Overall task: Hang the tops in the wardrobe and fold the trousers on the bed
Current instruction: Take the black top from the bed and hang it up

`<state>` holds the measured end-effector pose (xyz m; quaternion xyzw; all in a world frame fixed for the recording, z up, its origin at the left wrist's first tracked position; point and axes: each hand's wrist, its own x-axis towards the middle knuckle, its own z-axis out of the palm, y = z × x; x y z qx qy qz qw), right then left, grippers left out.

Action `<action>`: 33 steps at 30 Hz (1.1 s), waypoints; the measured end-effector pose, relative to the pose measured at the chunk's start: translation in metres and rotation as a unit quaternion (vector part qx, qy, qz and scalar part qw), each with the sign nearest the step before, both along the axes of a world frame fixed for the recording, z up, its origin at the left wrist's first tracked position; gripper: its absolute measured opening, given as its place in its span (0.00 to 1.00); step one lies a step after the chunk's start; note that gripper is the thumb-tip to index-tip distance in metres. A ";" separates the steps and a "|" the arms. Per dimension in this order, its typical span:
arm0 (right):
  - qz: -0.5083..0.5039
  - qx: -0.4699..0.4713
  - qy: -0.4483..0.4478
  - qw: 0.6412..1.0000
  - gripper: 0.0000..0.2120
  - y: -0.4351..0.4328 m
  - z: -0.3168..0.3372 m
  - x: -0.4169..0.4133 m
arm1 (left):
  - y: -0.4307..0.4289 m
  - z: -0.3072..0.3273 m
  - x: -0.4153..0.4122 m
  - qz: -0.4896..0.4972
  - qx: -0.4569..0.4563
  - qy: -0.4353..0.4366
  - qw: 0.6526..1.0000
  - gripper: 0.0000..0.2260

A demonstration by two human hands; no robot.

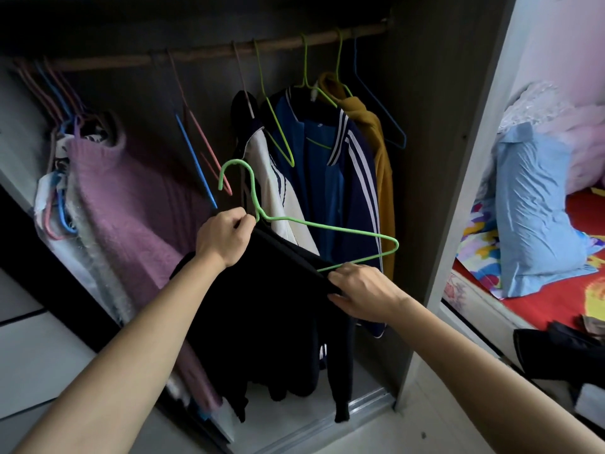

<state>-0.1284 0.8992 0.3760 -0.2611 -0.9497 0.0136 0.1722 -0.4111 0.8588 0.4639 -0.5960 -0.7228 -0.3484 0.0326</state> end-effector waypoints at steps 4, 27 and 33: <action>-0.002 0.025 0.055 0.998 0.07 0.010 0.001 0.008 | 0.002 -0.001 -0.009 0.029 -0.017 -0.004 0.999 0.31; -0.002 0.063 0.212 0.975 0.12 0.017 -0.009 0.029 | 0.029 -0.001 -0.030 0.052 0.109 0.051 0.991 0.15; -0.110 -0.033 0.286 0.951 0.24 0.009 -0.011 0.023 | 0.034 -0.005 -0.029 0.034 0.126 0.063 0.989 0.10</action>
